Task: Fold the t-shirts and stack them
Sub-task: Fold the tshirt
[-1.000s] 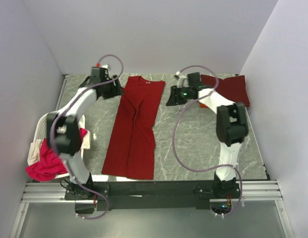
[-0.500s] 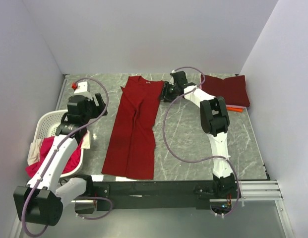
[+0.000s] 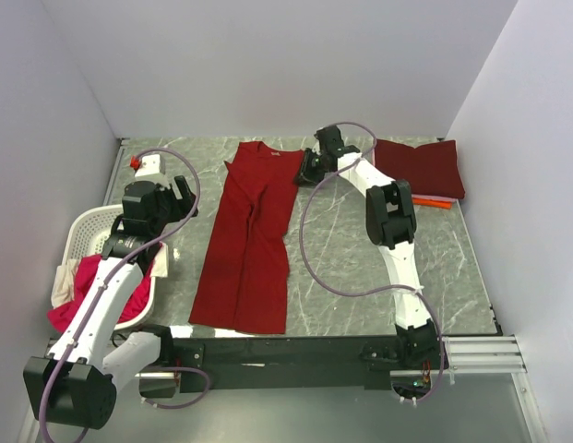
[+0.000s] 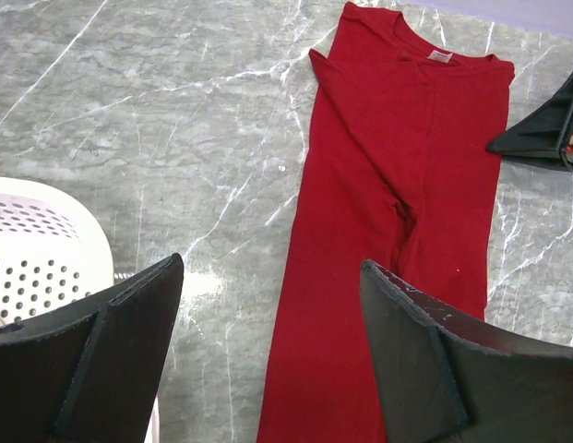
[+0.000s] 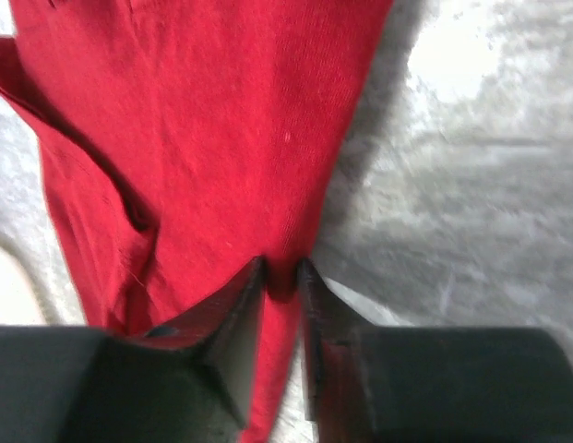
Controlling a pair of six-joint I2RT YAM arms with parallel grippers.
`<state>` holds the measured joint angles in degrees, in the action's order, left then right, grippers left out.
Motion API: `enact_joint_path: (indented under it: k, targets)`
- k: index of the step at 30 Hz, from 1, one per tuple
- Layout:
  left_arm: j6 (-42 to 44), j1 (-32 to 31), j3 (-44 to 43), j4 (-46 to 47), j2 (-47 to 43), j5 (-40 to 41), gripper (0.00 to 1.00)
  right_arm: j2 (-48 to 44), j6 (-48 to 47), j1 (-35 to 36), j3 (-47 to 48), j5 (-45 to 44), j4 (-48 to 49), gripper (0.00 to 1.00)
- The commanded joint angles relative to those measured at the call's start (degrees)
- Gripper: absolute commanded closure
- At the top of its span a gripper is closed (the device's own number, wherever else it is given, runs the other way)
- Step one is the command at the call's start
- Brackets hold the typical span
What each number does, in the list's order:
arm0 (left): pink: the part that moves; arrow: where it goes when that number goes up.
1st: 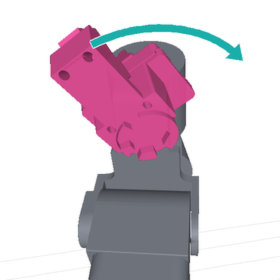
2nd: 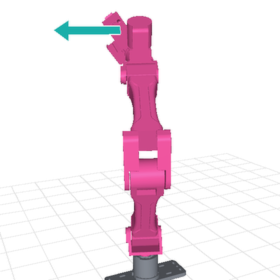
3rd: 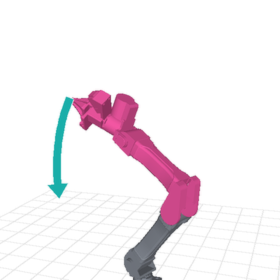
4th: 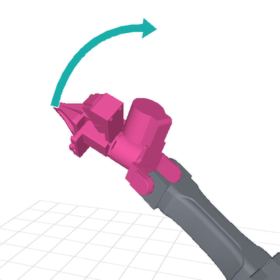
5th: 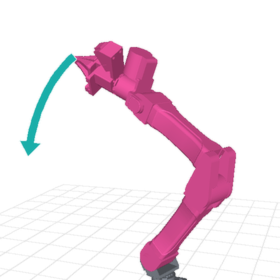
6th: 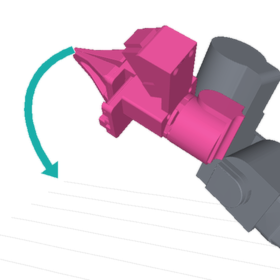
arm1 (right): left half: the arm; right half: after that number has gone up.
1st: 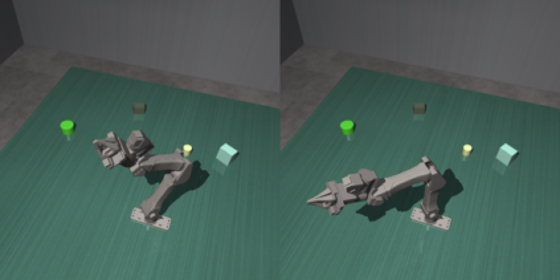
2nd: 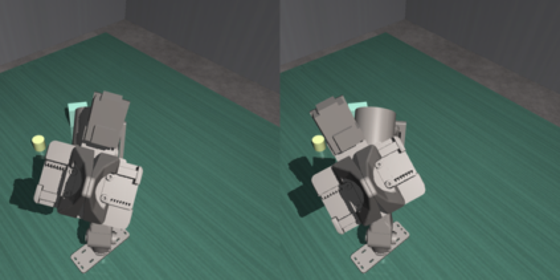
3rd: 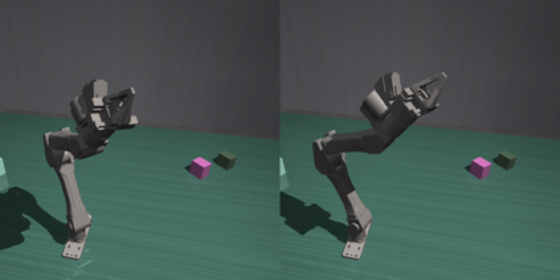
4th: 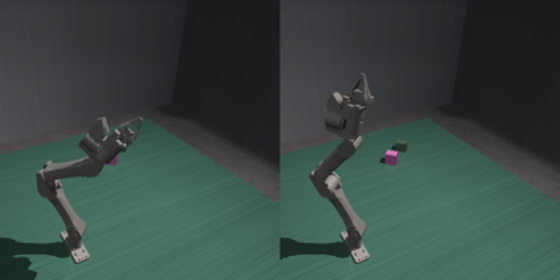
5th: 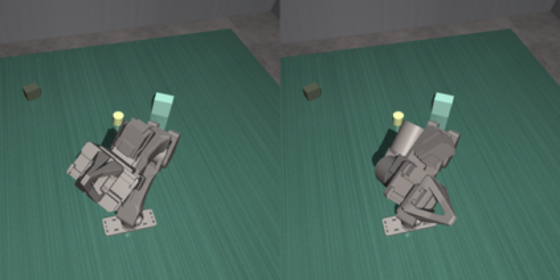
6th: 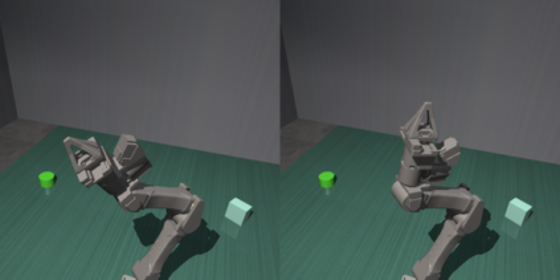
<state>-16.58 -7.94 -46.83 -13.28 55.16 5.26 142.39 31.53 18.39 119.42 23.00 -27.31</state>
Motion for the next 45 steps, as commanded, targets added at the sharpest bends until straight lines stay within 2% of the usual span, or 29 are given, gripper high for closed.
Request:
enact_joint_path:
  k: [1, 3, 4, 5, 7, 11, 13, 14, 15, 17, 19, 20, 22, 23, 26, 27, 28, 29, 31, 32, 33, 35, 36, 38, 40, 45]
  targets:
    - [0.8, 0.0, -0.8, 2.1, -0.8, -0.2, 0.18, 1.8, 0.6, 0.3, 5.5, 2.1, -3.7, 0.74]
    - [0.9, 0.0, -0.7, 2.3, -0.9, -0.4, 0.18, 1.8, 1.1, 0.2, 6.1, 2.1, -3.0, 0.84]
    - [0.8, 0.0, -0.7, 2.3, -0.9, -0.7, 0.18, 1.8, 1.0, 0.2, 6.8, 2.0, -3.0, 0.92]
    - [0.9, 0.0, -0.7, 2.5, -1.0, -0.9, 0.18, 2.0, 0.8, 0.0, 7.8, 1.9, -3.3, 0.95]
    - [0.9, 0.0, -0.5, 2.6, -1.3, -1.3, 0.18, 3.2, 0.2, -0.8, 12.1, 0.5, -4.4, 1.0]
    - [1.2, 0.0, -0.1, 3.3, -1.4, -3.8, 0.18, 4.7, -3.4, -2.8, 19.0, -4.6, -4.2, 1.0]
    - [1.4, 0.0, 0.0, 3.4, -0.9, -4.7, 0.18, 4.7, -5.9, -4.3, 20.1, -7.6, -1.8, 0.87]
    - [1.3, 0.0, -0.2, 3.3, -0.7, -5.6, 0.18, 4.2, -6.3, -4.9, 19.8, -7.0, -0.5, 0.77]
    - [1.3, 0.0, -0.3, 3.3, -0.1, -6.7, 0.18, 3.9, -7.7, -5.7, 19.1, -6.2, 1.1, 0.6]
    - [1.3, 0.0, -0.3, 3.3, 0.3, -7.7, 0.18, 2.3, -10.2, -6.9, 18.7, -4.9, 0.9, 0.48]
    - [0.9, 0.0, -0.6, 3.1, 1.3, -8.9, 0.18, -0.2, -18.6, -7.1, 16.9, -4.8, -1.8, 0.46]
    - [0.8, 0.0, -0.7, 2.6, 1.7, -9.2, 0.18, -4.2, -21.9, -7.1, 14.8, -3.3, -2.1, 0.45]
    - [0.4, 0.0, -1.2, 2.1, 3.0, -10.0, 0.18, -9.1, -37.1, -7.2, 7.5, 2.9, -6.3, 0.43]
    - [0.2, 0.0, -1.4, 1.3, 3.5, -10.1, 0.18, -14.8, -47.9, -7.2, 0.7, 11.7, -7.8, 0.43]
    - [-2.7, 0.0, -2.4, -1.0, 6.0, -11.1, 0.19, -26.1, -70.9, -4.5, -9.2, 25.5, -21.5, 0.39]
    - [-5.7, 0.0, -2.8, -3.4, 7.7, -11.3, 0.2, -29.3, -89.4, -3.1, -18.2, 26.1, -28.9, 0.39]
    - [-7.7, 0.0, -2.9, -4.6, 8.5, -11.3, 0.24, -32.8, -98.8, -1.6, -24.1, 26.0, -31.0, 0.38]
    - [-9.3, 0.0, -2.9, -6.0, 9.3, -11.8, 0.26, -40.7, -109.4, 2.0, -37.5, 23.6, -27.4, 0.34]
    - [-13.8, 0.0, -2.3, -9.5, 11.6, -13.0, 0.35, -48.7, -113.9, 6.5, -50.0, 19.6, -19.5, 0.29]
    - [-14.9, 0.0, -1.9, -10.1, 12.2, -14.9, 0.38, -55.2, -117.0, 8.8, -59.4, 17.6, -16.1, 0.27]
    - [-16.0, 0.0, -1.2, -10.6, 12.9, -15.8, 0.4, -58.0, -117.3, 13.8, -63.2, 15.2, -10.1, 0.24]
    - [-18.7, -0.3, 1.5, -11.8, 13.0, -18.3, 0.47, -61.6, -117.9, 18.5, -68.3, 12.8, -6.6, 0.25]
    - [-19.5, -0.6, 3.0, -12.2, 13.1, -18.4, 0.51, -61.5, -117.7, 22.3, -68.5, 12.1, -6.4, 0.25]
    - [-19.8, -1.5, 3.8, -14.8, 13.5, -17.6, 0.51, -61.0, -116.4, 25.2, -70.2, 11.5, -4.0, 0.26]
    - [-20.0, -2.9, 4.7, -16.9, 14.5, -15.7, 0.51, -59.3, -116.3, 29.5, -71.5, 6.4, 0.0, 0.27]
    - [-21.5, -7.9, 5.9, -17.7, 18.0, -11.9, 0.51, -56.5, -116.7, 33.5, -74.1, 2.3, 7.0, 0.31]
